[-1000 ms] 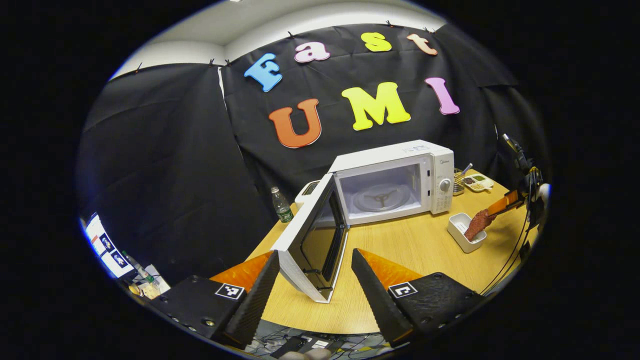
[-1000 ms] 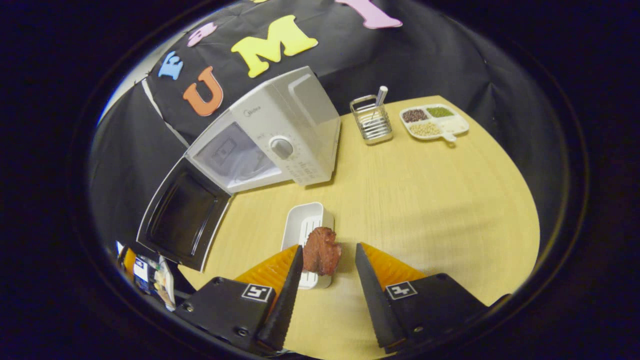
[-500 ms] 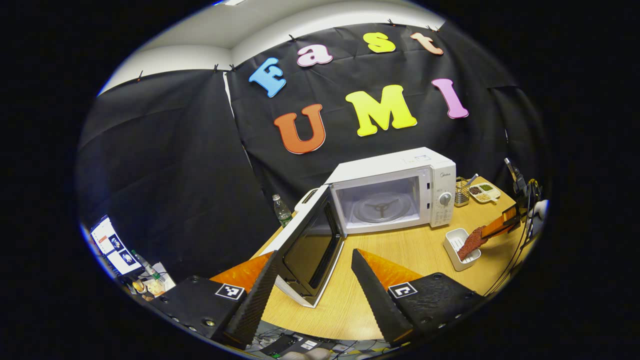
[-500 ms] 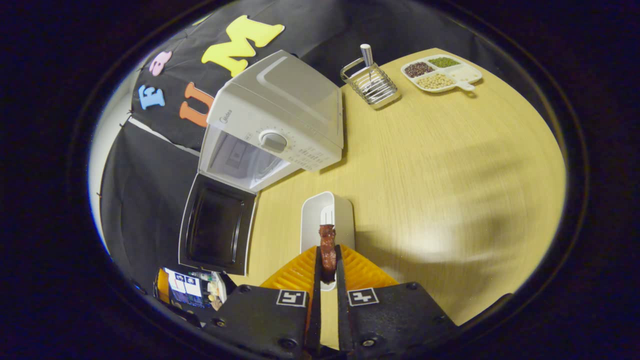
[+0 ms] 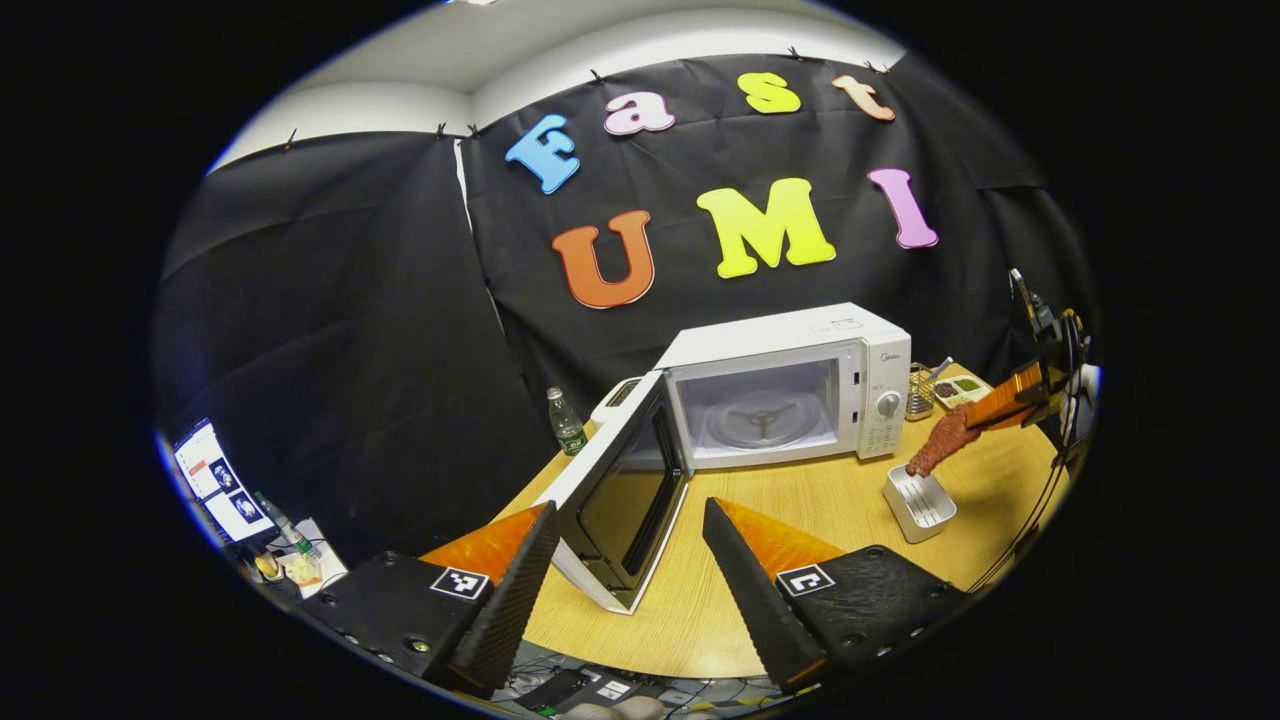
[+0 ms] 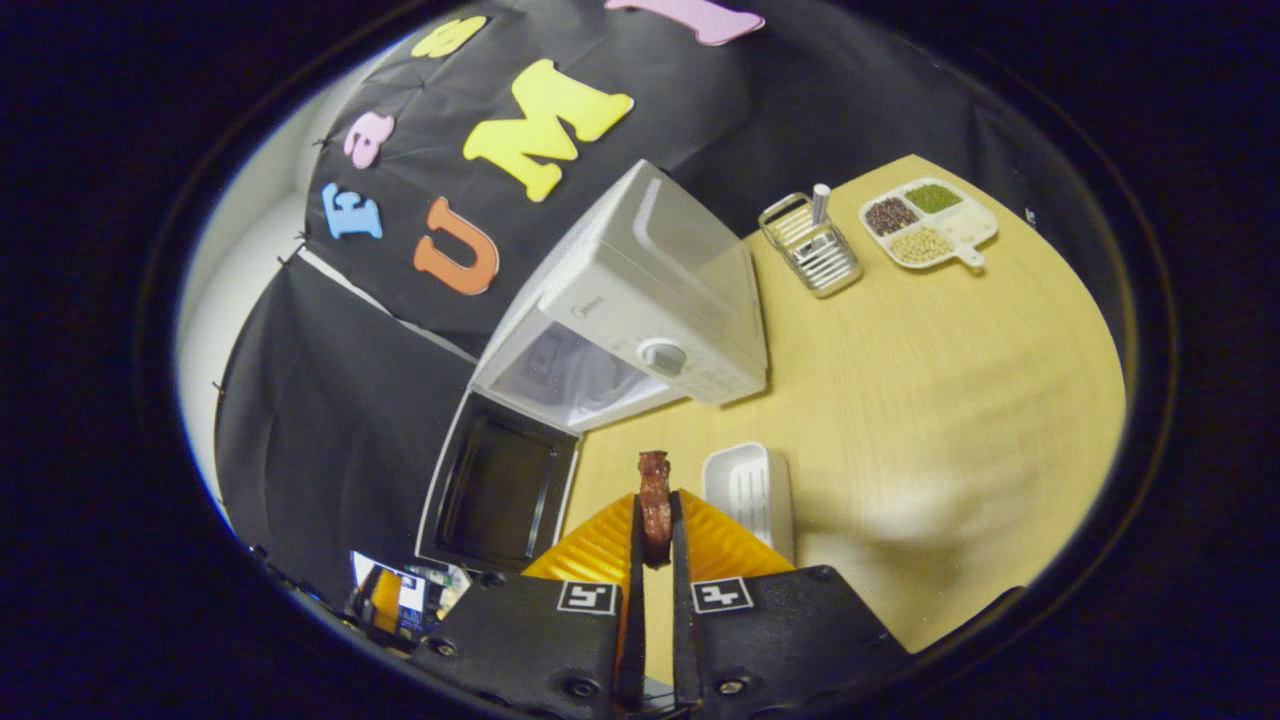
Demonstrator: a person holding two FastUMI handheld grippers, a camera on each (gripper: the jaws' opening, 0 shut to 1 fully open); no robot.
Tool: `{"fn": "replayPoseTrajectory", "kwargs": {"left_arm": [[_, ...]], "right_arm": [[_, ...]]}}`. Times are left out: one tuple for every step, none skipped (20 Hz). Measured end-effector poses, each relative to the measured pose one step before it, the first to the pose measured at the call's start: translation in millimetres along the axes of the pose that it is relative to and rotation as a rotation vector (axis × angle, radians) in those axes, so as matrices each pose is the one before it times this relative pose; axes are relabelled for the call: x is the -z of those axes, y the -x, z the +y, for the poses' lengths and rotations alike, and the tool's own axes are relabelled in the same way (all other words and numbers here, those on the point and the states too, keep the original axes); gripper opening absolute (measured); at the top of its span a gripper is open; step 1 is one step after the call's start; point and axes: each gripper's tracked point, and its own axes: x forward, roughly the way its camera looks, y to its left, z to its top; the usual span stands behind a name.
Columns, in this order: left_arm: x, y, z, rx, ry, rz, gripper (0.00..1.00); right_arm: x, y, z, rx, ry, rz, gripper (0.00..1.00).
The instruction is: Open the microwave oven with the left hand, put the food in, and close the microwave oven.
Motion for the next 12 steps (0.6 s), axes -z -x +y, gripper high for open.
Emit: {"fn": "replayPoseTrajectory", "kwargs": {"left_arm": [[-0.69,-0.53,4.96,0.01650,-0.00411,-0.00391,0.89],[0.52,-1.87,6.41,0.01770,-0.00399,-0.00134,0.89],[0.30,-1.34,4.35,0.02991,-0.00141,0.00396,0.89],[-3.18,-0.79,6.35,0.02033,-0.00588,-0.00796,0.89],[-2.92,-0.42,6.25,0.02428,-0.00832,-0.00715,0.89],[-2.40,-1.76,7.82,0.02161,-0.00852,-0.00720,0.89],[-3.60,-1.67,8.14,0.01944,-0.00767,-0.00828,0.89],[-2.35,-1.43,6.07,0.02374,-0.00580,-0.00946,0.89],[-2.69,-1.39,7.70,0.01983,-0.00580,-0.01016,0.89],[-1.52,-1.96,8.67,0.01636,-0.00275,-0.00900,0.89],[-0.41,-2.37,8.76,0.01202,0.00065,-0.00427,0.89],[1.64,-2.32,9.01,0.00842,0.00347,-0.00076,0.89]], "right_arm": [[-5.48,-4.72,16.14,-0.01680,-0.01995,-0.03337,0.14],[-2.81,-4.79,16.50,-0.01434,-0.02179,-0.03410,0.14],[-3.39,-8.16,12.99,-0.00060,-0.01107,-0.04015,0.14],[-3.25,-8.89,8.80,0.01353,-0.01245,-0.05535,0.14],[-0.52,-13.21,9.83,0.00893,-0.00628,-0.05156,0.14],[4.78,-12.29,11.46,0.00996,-0.01652,-0.04264,0.14],[5.86,-14.41,12.42,-0.00552,-0.03075,-0.03920,0.14],[7.55,-15.33,12.86,-0.01129,-0.04082,-0.04074,0.14],[6.45,-18.07,7.49,0.00052,-0.04691,-0.04591,0.14],[7.94,-16.71,2.81,0.00549,-0.04215,-0.03955,0.14],[9.08,-17.67,1.95,0.00935,-0.04142,-0.03852,0.14],[9.05,-16.11,0.05,0.01355,-0.04046,-0.04041,0.14]]}}
